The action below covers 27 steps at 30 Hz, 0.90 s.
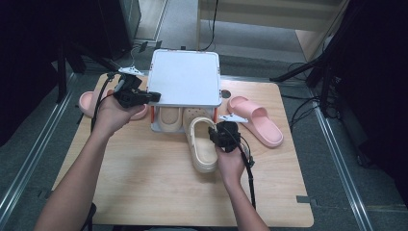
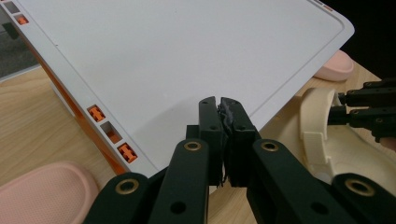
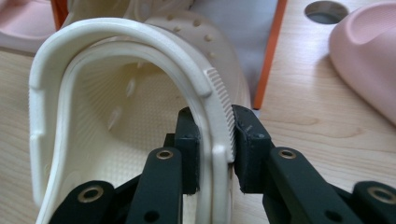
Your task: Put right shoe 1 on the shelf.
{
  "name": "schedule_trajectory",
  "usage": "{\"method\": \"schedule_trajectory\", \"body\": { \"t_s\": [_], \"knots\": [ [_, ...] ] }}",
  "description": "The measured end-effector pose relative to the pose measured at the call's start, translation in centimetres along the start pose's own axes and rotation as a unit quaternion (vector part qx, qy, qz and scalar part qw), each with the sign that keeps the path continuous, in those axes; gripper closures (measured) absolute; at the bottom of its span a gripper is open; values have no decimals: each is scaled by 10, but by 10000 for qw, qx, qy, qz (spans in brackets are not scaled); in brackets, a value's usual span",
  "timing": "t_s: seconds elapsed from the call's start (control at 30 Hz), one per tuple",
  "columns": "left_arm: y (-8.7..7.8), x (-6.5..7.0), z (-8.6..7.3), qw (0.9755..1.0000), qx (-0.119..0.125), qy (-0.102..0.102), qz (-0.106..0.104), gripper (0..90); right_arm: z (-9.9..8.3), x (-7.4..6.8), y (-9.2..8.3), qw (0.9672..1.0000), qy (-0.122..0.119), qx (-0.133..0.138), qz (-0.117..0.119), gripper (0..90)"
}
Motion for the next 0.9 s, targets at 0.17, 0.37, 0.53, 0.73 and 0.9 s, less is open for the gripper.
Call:
{"method": "schedule_trajectory", "body": {
  "t_s": [0.17,0.37,0.53,0.73,0.9],
  "knots": [
    [0,0,0,10000,5,-8,-14,877,-3,-4,2,9999,-93,-65,55,716],
    [0,-2,0,9999,10,-89,-98,873,-5,-2,-1,9995,-156,-145,212,688],
    [0,-1,0,10000,0,-45,-48,873,-4,0,-11,9989,-84,-1,454,650],
    [0,-1,0,10000,1,-49,-47,873,-3,1,-30,9984,-76,63,552,634],
    [0,-1,0,10000,-2,-48,-42,873,-9,1,-44,9975,-12,107,699,589]
  ]
}}
Point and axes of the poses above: each handheld gripper's, and its own axes: y roughly forward along the jaws, z roughly out of its top, x roughly to its right, the point moved 2 cm from there along y, roughly forward along the jaws, and after that the axes turned 2 degrees about y, right-handed, at the moved point
